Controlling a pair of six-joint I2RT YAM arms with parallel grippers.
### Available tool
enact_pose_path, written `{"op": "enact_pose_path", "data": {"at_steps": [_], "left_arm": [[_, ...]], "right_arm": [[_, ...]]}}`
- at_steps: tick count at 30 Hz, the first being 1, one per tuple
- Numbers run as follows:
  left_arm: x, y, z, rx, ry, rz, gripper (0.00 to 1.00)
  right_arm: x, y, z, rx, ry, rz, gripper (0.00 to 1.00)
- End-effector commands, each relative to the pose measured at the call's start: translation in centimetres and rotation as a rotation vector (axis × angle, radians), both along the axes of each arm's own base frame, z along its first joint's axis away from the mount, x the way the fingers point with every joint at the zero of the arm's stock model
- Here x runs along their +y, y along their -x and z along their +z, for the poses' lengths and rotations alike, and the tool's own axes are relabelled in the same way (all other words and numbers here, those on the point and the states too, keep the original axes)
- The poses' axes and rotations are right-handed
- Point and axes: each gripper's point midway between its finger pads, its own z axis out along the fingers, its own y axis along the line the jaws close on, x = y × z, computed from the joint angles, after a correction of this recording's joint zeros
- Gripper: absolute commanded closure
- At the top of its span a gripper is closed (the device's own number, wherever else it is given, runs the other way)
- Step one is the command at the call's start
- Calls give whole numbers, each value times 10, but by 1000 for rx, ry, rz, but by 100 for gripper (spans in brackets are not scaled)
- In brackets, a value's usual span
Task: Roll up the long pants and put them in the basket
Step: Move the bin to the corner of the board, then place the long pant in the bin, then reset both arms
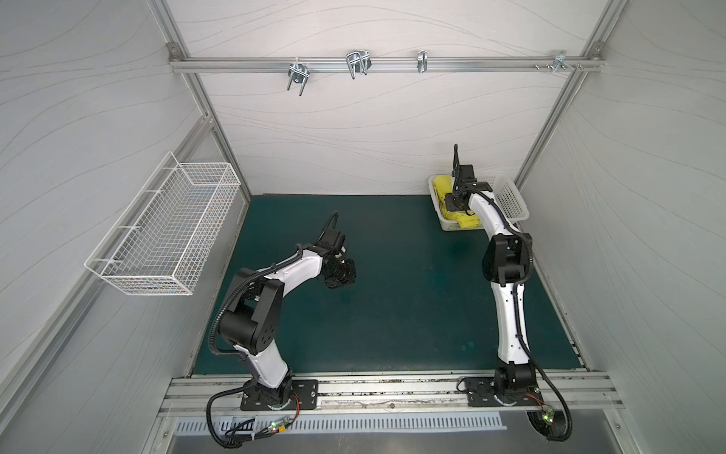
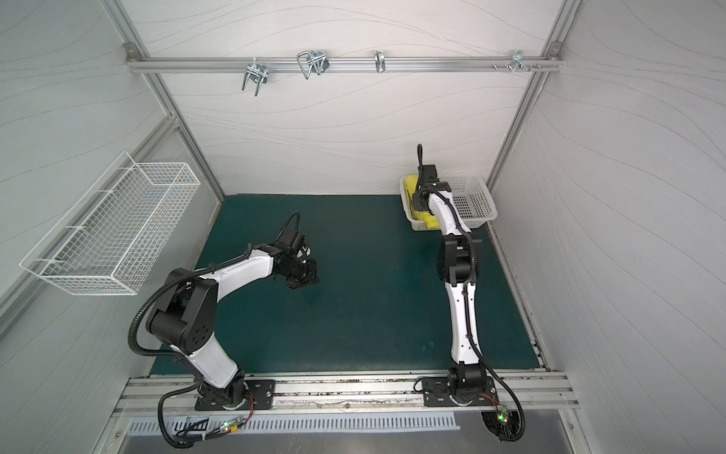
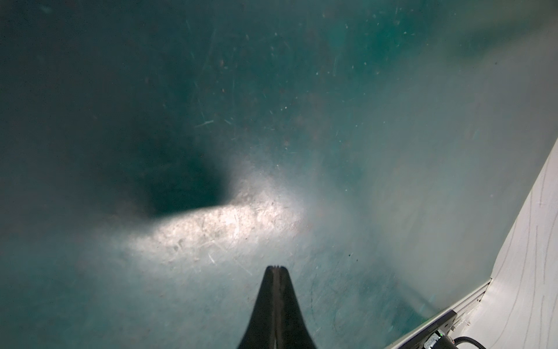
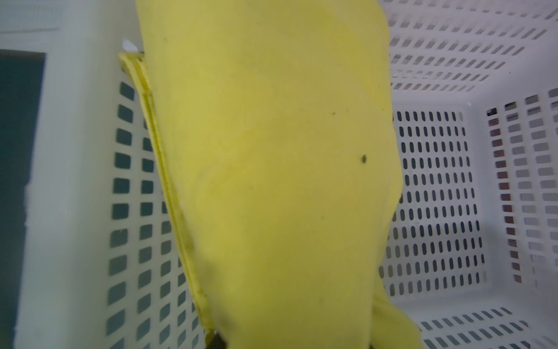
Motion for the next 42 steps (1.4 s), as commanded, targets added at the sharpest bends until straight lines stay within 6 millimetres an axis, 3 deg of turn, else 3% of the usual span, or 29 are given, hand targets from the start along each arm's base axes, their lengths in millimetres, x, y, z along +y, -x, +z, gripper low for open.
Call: {"op": "enact_pose_path", "data": {"at_steps": [1, 5, 7, 9, 11, 15, 17, 22, 23, 27, 29, 32, 36, 39, 42], "left_arm": [[-2, -3, 1, -18, -1, -2, 100], [0, -2, 3, -26, -4, -2, 100], [-1, -3, 5, -31, 2, -2, 100], [-1, -3, 8, -37, 6, -1, 100], [-1, -3, 13, -50, 9, 0, 100], [0, -5, 29, -86, 13, 6, 100], [3, -6, 39, -113, 6, 13, 100], [10, -8, 67, -187, -16, 27, 100], [13, -8, 72, -204, -25, 34, 100], [26, -5, 96, -267, -66, 54, 100], [40, -4, 109, -311, -116, 70, 100], [79, -11, 134, -417, -222, 155, 100], [148, -18, 169, -579, -386, 292, 98], [205, -12, 182, -640, -582, 414, 65], [229, -18, 178, -725, -569, 475, 44]], "right_arm": [[63, 53, -64, 260, -111, 145, 91], [75, 61, -61, 292, -185, 152, 82], [76, 66, -61, 312, -194, 151, 65], [72, 68, -53, 304, -186, 138, 55], [67, 67, -33, 247, -180, 128, 45], [52, 66, 39, 55, -186, 91, 31], [40, 71, 73, -41, -202, 63, 20], [18, 101, 119, -170, -255, 32, 9], [14, 110, 126, -197, -259, 28, 1], [-9, 141, 149, -295, -238, -44, 1], [-10, 160, 148, -286, -263, -23, 1], [-5, 193, 124, -220, -278, 37, 1], [-17, 234, 99, -224, -281, 30, 1], [-35, 246, 94, -275, -281, -28, 1], [-46, 245, 86, -295, -298, -89, 1]]}}
